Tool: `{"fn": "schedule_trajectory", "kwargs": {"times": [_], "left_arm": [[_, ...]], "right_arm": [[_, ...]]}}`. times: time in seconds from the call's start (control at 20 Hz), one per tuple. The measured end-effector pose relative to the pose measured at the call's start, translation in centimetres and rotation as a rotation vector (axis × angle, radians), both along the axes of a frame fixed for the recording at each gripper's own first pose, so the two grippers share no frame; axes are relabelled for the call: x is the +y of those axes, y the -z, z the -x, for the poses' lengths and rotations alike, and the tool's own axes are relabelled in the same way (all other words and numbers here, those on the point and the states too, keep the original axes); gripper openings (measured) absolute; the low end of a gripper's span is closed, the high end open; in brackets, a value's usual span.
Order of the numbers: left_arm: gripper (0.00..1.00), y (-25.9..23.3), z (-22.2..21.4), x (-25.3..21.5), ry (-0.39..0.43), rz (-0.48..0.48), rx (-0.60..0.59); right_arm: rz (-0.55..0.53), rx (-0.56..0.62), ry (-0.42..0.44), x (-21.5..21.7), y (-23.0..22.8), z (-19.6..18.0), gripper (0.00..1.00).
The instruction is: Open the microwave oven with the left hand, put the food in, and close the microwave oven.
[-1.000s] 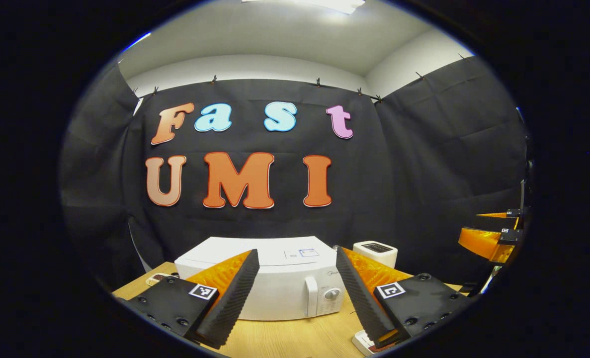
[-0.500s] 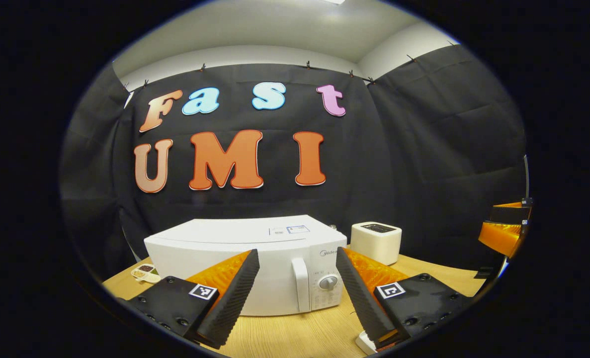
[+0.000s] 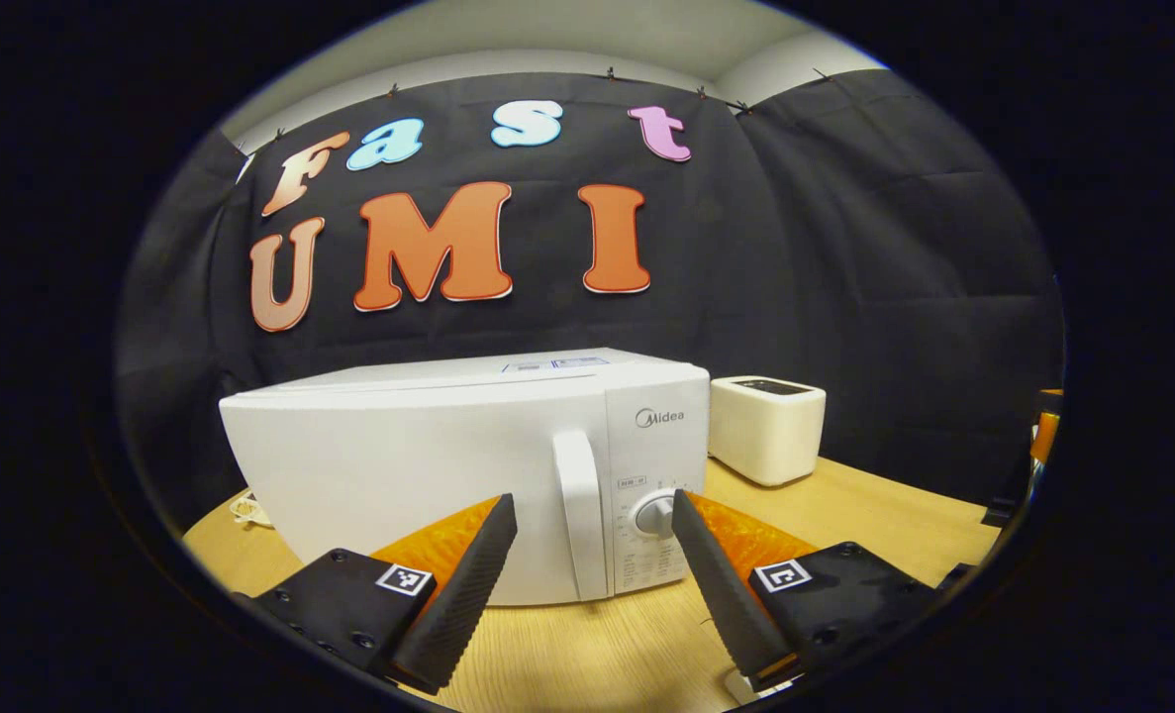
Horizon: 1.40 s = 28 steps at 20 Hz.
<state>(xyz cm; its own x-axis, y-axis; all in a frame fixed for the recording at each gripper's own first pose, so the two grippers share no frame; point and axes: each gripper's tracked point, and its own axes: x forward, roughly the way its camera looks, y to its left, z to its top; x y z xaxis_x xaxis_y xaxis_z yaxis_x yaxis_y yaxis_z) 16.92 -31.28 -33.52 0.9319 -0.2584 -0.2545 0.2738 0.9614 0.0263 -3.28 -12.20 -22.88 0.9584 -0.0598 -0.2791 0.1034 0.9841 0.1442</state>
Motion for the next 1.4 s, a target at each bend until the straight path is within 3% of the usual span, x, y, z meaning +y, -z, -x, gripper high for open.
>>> {"fn": "schedule_trajectory", "kwargs": {"times": [0.4, 0.45, 0.55, 0.6, 0.7, 0.75, 0.8, 0.9, 1.15, 1.25, 1.4], "left_arm": [[0.95, 4.1, -3.2, 0.3, -0.083, -0.031, 0.042], [0.83, 4.3, -3.2, 0.8, -0.109, -0.042, 0.04], [0.71, 4.6, -3.8, 0.2, -0.107, -0.035, 0.026], [0.58, 4.4, -3.6, -1.0, -0.074, -0.016, 0.027], [0.31, 4.5, -3.7, -0.9, -0.093, -0.021, 0.033], [0.22, 4.6, -3.7, -0.8, -0.089, -0.022, 0.038], [0.26, 4.8, -3.7, -0.9, -0.078, -0.023, 0.039], [0.16, 4.4, -3.7, -0.8, -0.067, -0.025, 0.058], [0.16, 4.8, -3.0, -0.5, -0.108, -0.013, 0.069], [0.16, 4.6, -1.2, 0.2, -0.127, 0.0, 0.065], [0.14, 3.7, 2.3, 1.0, -0.089, -0.016, 0.017]], "right_arm": [[-0.054, 0.064, 0.037, -1.3, 3.0, 1.0, 0.94], [-0.057, 0.067, 0.035, -1.2, 3.2, 1.2, 0.94], [-0.046, 0.081, 0.036, -1.2, 3.6, 1.3, 0.94], [-0.044, 0.085, 0.036, -1.2, 3.7, 1.4, 0.94], [-0.049, 0.09, 0.035, -1.0, 3.7, 1.7, 0.94], [-0.052, 0.093, 0.032, -0.8, 3.7, 1.9, 0.94], [-0.052, 0.096, 0.03, -0.6, 3.6, 2.1, 0.94], [-0.051, 0.105, 0.032, -0.4, 3.7, 2.4, 0.94], [-0.034, 0.115, 0.019, 0.5, 3.4, 3.4, 0.94], [-0.015, 0.119, 0.022, 0.4, 3.4, 3.7, 0.94], [-0.027, 0.132, 0.02, 0.6, 3.6, 3.8, 0.94]]}}
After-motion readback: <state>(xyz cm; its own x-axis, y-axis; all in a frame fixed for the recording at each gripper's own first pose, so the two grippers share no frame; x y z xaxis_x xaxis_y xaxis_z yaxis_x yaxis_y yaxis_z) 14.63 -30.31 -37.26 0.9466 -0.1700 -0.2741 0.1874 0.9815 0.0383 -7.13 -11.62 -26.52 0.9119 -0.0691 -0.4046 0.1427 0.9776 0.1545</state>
